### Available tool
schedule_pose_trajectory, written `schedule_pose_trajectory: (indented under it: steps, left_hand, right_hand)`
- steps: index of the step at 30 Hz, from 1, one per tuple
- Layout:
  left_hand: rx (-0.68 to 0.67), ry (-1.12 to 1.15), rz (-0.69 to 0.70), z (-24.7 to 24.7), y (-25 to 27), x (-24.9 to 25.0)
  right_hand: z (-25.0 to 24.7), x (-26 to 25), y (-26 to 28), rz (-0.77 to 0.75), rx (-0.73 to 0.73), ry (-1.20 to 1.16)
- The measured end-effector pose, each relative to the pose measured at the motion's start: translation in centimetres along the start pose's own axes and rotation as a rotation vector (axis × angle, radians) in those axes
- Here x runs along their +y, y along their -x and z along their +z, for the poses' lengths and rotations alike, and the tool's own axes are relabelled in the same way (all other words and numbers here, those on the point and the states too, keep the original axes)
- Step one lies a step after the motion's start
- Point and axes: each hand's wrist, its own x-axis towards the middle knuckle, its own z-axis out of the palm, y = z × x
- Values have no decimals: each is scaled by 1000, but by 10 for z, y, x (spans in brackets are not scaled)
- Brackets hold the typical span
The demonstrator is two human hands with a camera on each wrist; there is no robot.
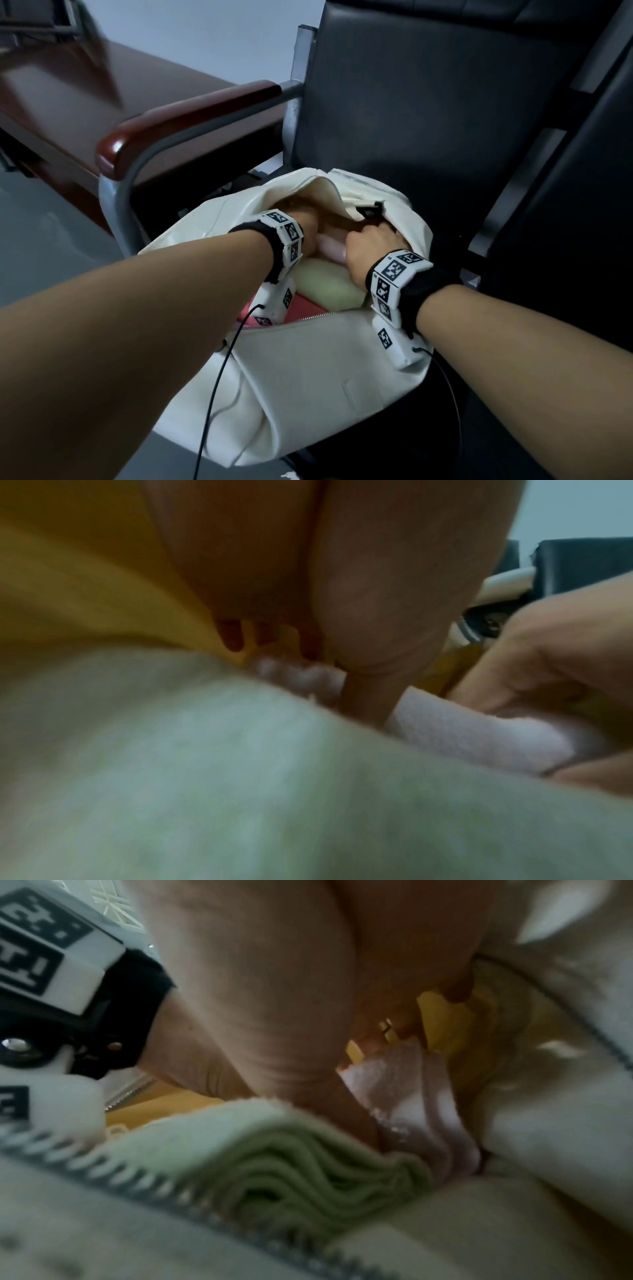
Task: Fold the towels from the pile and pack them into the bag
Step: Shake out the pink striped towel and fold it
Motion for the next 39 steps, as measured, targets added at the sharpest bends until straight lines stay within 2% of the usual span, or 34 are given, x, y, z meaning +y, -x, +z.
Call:
schedule_pose_trajectory:
  steps: [4, 7, 12, 16, 19, 21, 23, 26, 31, 34, 39]
  left_hand:
    - [87, -155, 100, -5, 8, 10]
    - [118, -184, 132, -3, 8, 16]
    - [128, -155, 89, -3, 11, 26]
    - [79, -199, 87, -7, 21, 29]
    - [163, -299, 155, -10, 24, 31]
    - [223, -354, 189, -10, 25, 31]
    - [188, -361, 170, -7, 26, 28]
    - [37, -387, 104, 0, 26, 19]
    - [-69, -501, 150, 4, 28, 20]
    - [-37, -440, 152, 2, 27, 21]
    - [54, -229, 76, -13, 41, 27]
  right_hand:
    - [1, -3, -1, -27, 58, 71]
    - [-1, -2, -2, -36, 61, 70]
    - [3, 1, -3, -8, -26, -5]
    - [-4, -5, 1, -59, -81, -28]
    - [-10, -11, -2, -95, -78, -78]
    - [-11, -12, -3, -109, -125, -89]
    - [-12, -11, 1, -134, -195, -51]
    - [-10, -11, 7, -155, -240, -17]
    - [-6, -13, 12, -151, -271, -24]
    - [-8, -14, 12, -151, -258, -73]
    - [-24, -15, 26, -161, -225, -143]
